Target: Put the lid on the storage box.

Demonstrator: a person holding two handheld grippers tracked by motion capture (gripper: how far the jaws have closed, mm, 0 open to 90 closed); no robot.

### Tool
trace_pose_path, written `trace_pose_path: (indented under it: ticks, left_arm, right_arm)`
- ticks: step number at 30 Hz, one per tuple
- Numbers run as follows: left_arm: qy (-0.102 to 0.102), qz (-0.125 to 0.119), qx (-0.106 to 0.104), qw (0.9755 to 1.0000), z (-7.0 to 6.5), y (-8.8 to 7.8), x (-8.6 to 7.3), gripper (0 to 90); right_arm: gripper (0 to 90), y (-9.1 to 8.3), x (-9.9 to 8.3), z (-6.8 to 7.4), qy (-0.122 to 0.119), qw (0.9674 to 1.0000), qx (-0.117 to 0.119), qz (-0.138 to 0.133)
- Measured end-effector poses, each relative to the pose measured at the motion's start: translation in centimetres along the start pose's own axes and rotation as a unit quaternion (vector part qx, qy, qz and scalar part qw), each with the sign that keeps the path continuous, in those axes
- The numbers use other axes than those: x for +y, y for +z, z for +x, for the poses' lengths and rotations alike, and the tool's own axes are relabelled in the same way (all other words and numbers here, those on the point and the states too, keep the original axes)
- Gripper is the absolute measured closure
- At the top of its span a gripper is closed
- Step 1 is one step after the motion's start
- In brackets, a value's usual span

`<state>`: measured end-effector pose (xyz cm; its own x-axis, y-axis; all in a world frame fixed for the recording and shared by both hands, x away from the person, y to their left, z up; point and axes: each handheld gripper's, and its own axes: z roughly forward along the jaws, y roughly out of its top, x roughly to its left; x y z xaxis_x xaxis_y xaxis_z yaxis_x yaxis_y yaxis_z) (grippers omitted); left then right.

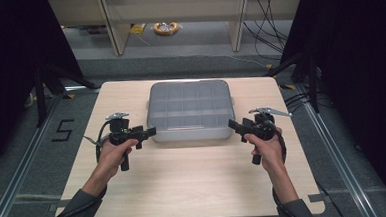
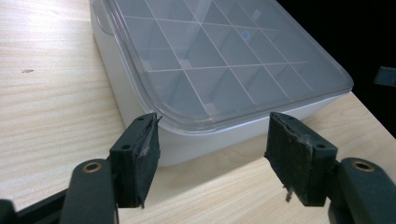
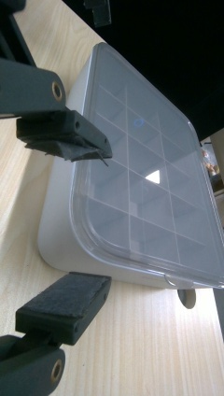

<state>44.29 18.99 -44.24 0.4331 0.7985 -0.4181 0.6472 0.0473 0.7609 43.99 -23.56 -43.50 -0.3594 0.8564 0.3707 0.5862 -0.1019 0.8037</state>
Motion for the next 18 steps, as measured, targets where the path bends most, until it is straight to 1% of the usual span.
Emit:
trace_pose_path:
  ticks: [1, 2, 3, 4, 5, 6, 7, 8, 10, 11, 12, 13, 14, 15, 16, 17, 18]
  left_arm:
    - [0.0, 0.001, -0.002, 1.0, 0.0, 0.0, 0.0, 33.4]
    - [0.001, 0.003, -0.002, 1.0, -0.1, -0.1, -0.1, 32.6]
    - [0.003, 0.003, 0.0, 1.0, -0.1, -0.1, -0.2, 31.8]
    - [0.002, 0.005, -0.001, 1.0, -0.1, -0.1, -0.2, 31.4]
    - [0.002, 0.005, -0.001, 1.0, -0.1, -0.1, -0.3, 31.1]
    - [0.004, 0.007, -0.002, 1.0, -0.1, -0.1, -0.4, 30.5]
    - [0.003, 0.007, -0.002, 1.0, -0.2, -0.1, -0.4, 30.2]
    - [0.004, 0.006, -0.002, 1.0, -0.3, -0.1, -0.5, 29.4]
    - [0.01, 0.007, -0.002, 0.9999, -0.4, -0.2, -0.6, 29.1]
    - [0.011, 0.007, -0.002, 0.9999, -0.5, -0.3, -0.6, 28.8]
    - [0.016, 0.007, 0.001, 0.9998, -0.6, -0.3, -0.7, 28.8]
    - [0.021, 0.006, -0.002, 0.9998, -0.7, -0.4, -0.7, 28.7]
    - [0.021, 0.004, -0.002, 0.9998, -0.8, -0.4, -0.8, 28.4]
    - [0.021, 0.005, -0.006, 0.9997, -0.9, -0.4, -0.9, 28.0]
    - [0.023, 0.007, -0.005, 0.9997, -1.0, -0.5, -1.1, 26.8]
    - [0.023, 0.008, -0.009, 0.9997, -1.1, -0.6, -1.2, 26.5]
    - [0.023, 0.008, -0.009, 0.9997, -1.1, -0.6, -1.2, 26.2]
  right_arm:
    - [32.6, 0.0, 0.0, 0.0, 0.0, 1.0, 0.0, 0.0]
    - [31.9, 0.0, 0.0, 0.2, 0.009, 0.9999, 0.005, 0.003]
    - [31.2, 0.1, -0.1, 0.2, 0.004, 1.0, 0.0, 0.005]
    - [31.0, 0.1, -0.2, 0.4, 0.009, 0.9999, 0.004, 0.009]
    - [31.0, 0.2, -0.3, 0.4, 0.001, 1.0, 0.001, 0.006]
    - [31.0, 0.1, -0.3, 0.5, 0.005, 0.9999, 0.008, 0.011]
    - [30.8, 0.3, -0.4, 0.5, -0.004, 0.9999, 0.001, 0.01]
    - [30.4, 0.1, -0.4, 0.7, 0.006, 0.9998, 0.008, 0.015]
    - [30.4, 0.1, -0.4, 0.9, 0.009, 0.9998, 0.01, 0.014]
    - [30.4, 0.1, -0.5, 0.8, -0.004, 0.9998, 0.01, 0.015]
    - [30.2, 0.0, -0.5, 1.0, -0.002, 0.9998, 0.011, 0.017]
    - [29.9, 0.0, -0.5, 0.9, -0.013, 0.9998, 0.009, 0.015]
    - [29.5, -0.2, -0.6, 1.1, -0.008, 0.9998, 0.012, 0.017]
    - [28.9, -0.2, -0.6, 1.0, -0.017, 0.9997, 0.011, 0.015]
    - [28.4, -0.3, -0.7, 1.1, -0.013, 0.9997, 0.01, 0.017]
    - [28.5, -0.4, -0.7, 1.2, -0.01, 0.9997, 0.012, 0.018]
    - [28.3, -0.5, -0.7, 1.3, -0.013, 0.9996, 0.008, 0.022]
